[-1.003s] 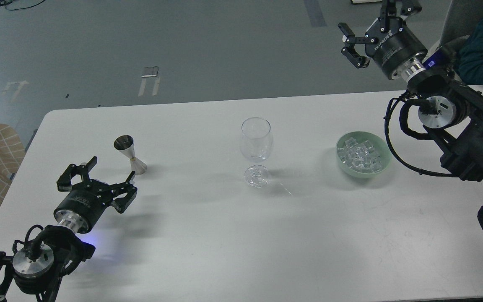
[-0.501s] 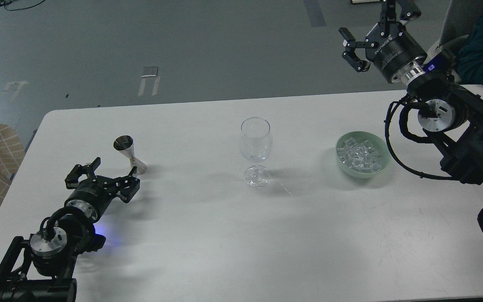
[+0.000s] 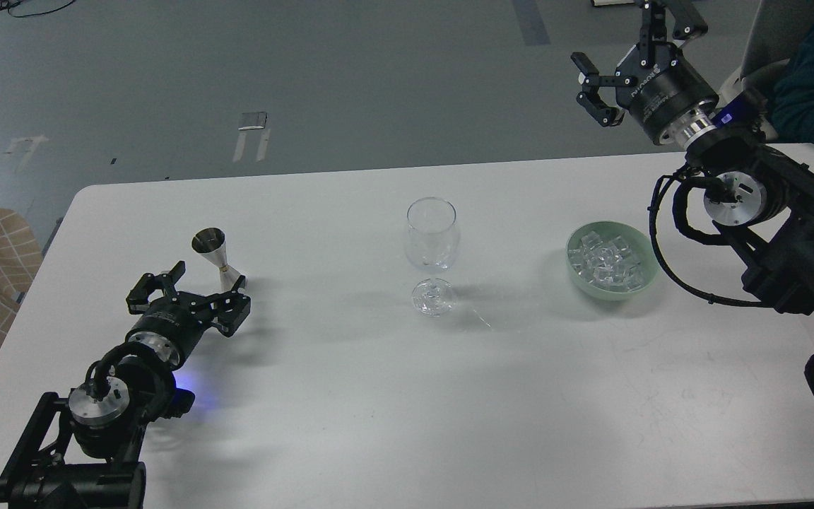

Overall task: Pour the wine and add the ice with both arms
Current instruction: 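Close the left gripper around the metal jigger, then lift the jigger with the left gripper and carry it toward the wine glass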

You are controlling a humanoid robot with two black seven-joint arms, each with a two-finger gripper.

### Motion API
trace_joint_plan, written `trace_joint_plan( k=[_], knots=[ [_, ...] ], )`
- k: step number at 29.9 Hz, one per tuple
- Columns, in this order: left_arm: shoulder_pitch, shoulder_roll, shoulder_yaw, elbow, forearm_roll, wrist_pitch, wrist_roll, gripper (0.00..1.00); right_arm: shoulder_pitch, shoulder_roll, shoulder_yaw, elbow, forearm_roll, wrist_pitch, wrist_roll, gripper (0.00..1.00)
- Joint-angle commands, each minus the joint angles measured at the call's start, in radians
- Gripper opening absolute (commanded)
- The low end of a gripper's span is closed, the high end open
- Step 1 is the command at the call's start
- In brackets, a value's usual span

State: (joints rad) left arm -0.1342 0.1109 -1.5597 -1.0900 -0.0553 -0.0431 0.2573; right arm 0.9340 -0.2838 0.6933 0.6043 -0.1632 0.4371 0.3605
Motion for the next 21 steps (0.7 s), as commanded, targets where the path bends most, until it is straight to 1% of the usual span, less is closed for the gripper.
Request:
trace_joint_plan(
  k=[1, 5, 8, 15, 18, 21],
  knots=[
    [-0.027, 0.0, 0.001, 0.021, 0.0, 0.0, -0.006, 0.98, -0.003, 0.0, 0.0, 0.0, -0.001, 0.0, 0.0, 1.0],
    [-0.07, 0.0, 0.004, 0.08, 0.0, -0.006, -0.003, 0.98, -0.001, -0.002, 0.002, 0.0, -0.004, -0.001, 0.0, 1.0],
    [-0.076, 0.001, 0.007, 0.085, 0.0, -0.006, 0.0, 0.98, -0.001, -0.005, 0.002, 0.002, -0.004, -0.001, 0.0, 1.0],
    [-0.099, -0.017, 0.012, 0.104, 0.002, -0.008, -0.007, 0.98, -0.001, -0.003, 0.0, 0.002, -0.006, -0.001, 0.0, 1.0],
    [-0.122, -0.02, 0.012, 0.13, 0.002, -0.008, -0.009, 0.95, 0.0, -0.003, 0.0, 0.002, -0.006, -0.006, 0.0, 1.0],
    [-0.137, -0.02, 0.013, 0.154, 0.002, -0.008, -0.009, 0.9, -0.001, -0.003, 0.0, 0.002, -0.006, -0.006, 0.0, 1.0]
  ],
)
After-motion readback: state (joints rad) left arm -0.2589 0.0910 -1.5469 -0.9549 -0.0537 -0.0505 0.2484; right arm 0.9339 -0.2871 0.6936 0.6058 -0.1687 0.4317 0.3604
